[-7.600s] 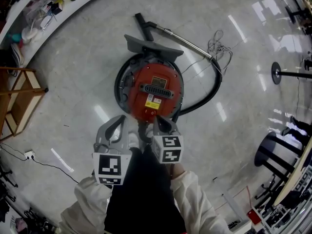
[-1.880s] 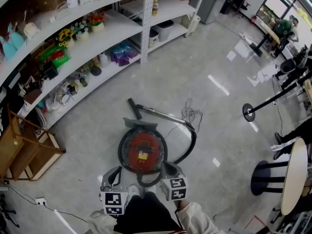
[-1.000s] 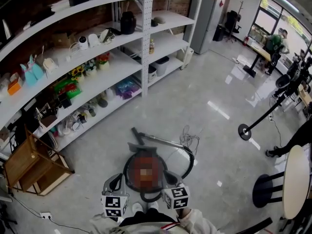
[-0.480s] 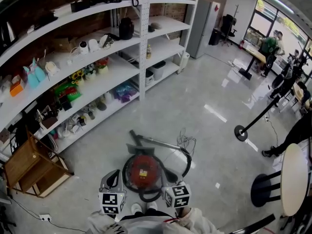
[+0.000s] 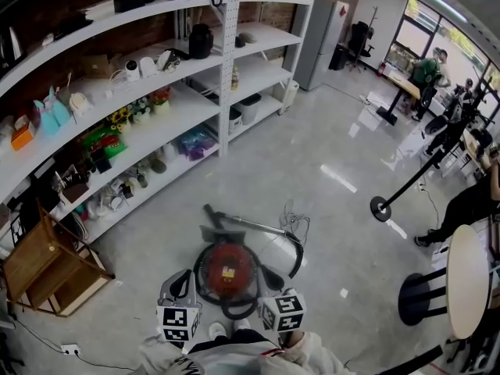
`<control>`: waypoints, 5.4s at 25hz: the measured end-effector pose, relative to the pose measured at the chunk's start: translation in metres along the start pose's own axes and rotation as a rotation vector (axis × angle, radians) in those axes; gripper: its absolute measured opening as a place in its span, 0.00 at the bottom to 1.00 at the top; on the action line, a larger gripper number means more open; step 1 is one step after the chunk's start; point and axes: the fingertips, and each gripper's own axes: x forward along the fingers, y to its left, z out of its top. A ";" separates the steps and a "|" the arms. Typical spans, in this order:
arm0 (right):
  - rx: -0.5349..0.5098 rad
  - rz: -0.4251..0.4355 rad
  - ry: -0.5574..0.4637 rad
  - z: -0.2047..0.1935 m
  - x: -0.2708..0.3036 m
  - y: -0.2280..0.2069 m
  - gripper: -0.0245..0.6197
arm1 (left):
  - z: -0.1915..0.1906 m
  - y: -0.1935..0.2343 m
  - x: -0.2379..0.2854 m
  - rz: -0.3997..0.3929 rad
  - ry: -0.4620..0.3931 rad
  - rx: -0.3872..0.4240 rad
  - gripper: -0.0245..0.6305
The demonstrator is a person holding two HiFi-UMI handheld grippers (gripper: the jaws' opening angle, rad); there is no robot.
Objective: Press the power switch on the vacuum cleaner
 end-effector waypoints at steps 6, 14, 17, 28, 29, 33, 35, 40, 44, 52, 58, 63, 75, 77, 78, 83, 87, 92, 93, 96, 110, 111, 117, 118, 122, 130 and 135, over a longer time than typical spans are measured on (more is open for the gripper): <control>-0.001 -0.020 0.002 -0.002 -0.005 0.001 0.04 | -0.001 -0.002 -0.002 -0.021 -0.003 0.003 0.04; 0.001 -0.043 0.019 -0.011 -0.011 0.001 0.04 | -0.008 0.001 -0.007 -0.034 0.006 0.002 0.04; 0.000 -0.047 0.024 -0.013 -0.012 0.002 0.04 | -0.011 0.002 -0.008 -0.040 0.013 0.003 0.04; 0.013 -0.065 0.021 -0.019 -0.034 -0.004 0.04 | -0.012 -0.015 -0.012 -0.068 0.016 0.021 0.04; 0.016 -0.067 0.020 -0.020 -0.037 -0.005 0.04 | -0.012 -0.018 -0.013 -0.068 0.017 0.024 0.04; 0.018 -0.064 0.013 -0.024 -0.048 -0.008 0.04 | -0.014 -0.029 -0.020 -0.066 0.019 0.031 0.04; 0.018 -0.056 0.008 -0.025 -0.055 -0.008 0.04 | -0.014 -0.033 -0.025 -0.058 0.018 0.036 0.04; 0.018 -0.041 -0.006 -0.031 -0.079 -0.007 0.04 | -0.018 -0.049 -0.043 -0.042 0.013 0.035 0.04; 0.016 -0.031 -0.015 -0.039 -0.096 -0.004 0.04 | -0.018 -0.058 -0.058 -0.030 -0.005 0.042 0.04; 0.010 -0.001 -0.033 -0.053 -0.125 0.004 0.04 | -0.025 -0.074 -0.090 0.005 -0.019 0.047 0.04; 0.013 -0.003 -0.038 -0.072 -0.160 0.003 0.04 | -0.035 -0.100 -0.113 0.003 -0.027 0.052 0.04; 0.016 -0.005 -0.050 -0.087 -0.185 0.001 0.04 | -0.043 -0.119 -0.133 0.007 -0.037 0.059 0.04; 0.015 0.012 -0.101 -0.092 -0.224 0.005 0.04 | -0.041 -0.145 -0.167 0.024 -0.069 0.089 0.04; 0.015 0.012 -0.109 -0.092 -0.229 0.005 0.04 | -0.040 -0.149 -0.171 0.024 -0.072 0.092 0.04; 0.015 0.012 -0.112 -0.092 -0.232 0.005 0.04 | -0.040 -0.152 -0.172 0.024 -0.073 0.094 0.04; 0.026 0.005 -0.128 -0.096 -0.248 -0.002 0.04 | -0.039 -0.169 -0.179 0.014 -0.081 0.108 0.04; 0.038 0.005 -0.136 -0.100 -0.261 -0.006 0.04 | -0.038 -0.182 -0.186 0.012 -0.084 0.118 0.04; 0.054 0.011 -0.132 -0.103 -0.267 -0.008 0.04 | -0.038 -0.187 -0.195 0.021 -0.071 0.122 0.04; 0.055 0.012 -0.130 -0.103 -0.267 -0.007 0.04 | -0.039 -0.186 -0.196 0.025 -0.066 0.121 0.04; 0.057 0.024 -0.127 -0.103 -0.267 -0.003 0.04 | -0.041 -0.182 -0.199 0.036 -0.055 0.119 0.04; 0.063 0.033 -0.081 -0.122 -0.275 0.017 0.04 | -0.059 -0.178 -0.218 0.033 -0.016 0.106 0.04; 0.062 0.033 -0.079 -0.123 -0.275 0.019 0.04 | -0.060 -0.177 -0.219 0.032 -0.017 0.105 0.04; 0.059 0.023 -0.071 -0.128 -0.275 0.040 0.04 | -0.067 -0.163 -0.233 0.023 -0.018 0.095 0.04; 0.057 0.021 -0.072 -0.128 -0.275 0.043 0.04 | -0.067 -0.160 -0.235 0.022 -0.020 0.094 0.04; 0.050 0.015 -0.075 -0.128 -0.273 0.059 0.04 | -0.069 -0.145 -0.243 0.021 -0.025 0.090 0.04; 0.044 -0.018 -0.079 -0.133 -0.280 0.090 0.04 | -0.076 -0.127 -0.263 -0.013 -0.039 0.085 0.04; 0.043 -0.037 -0.077 -0.140 -0.284 0.114 0.04 | -0.084 -0.113 -0.278 -0.032 -0.045 0.078 0.04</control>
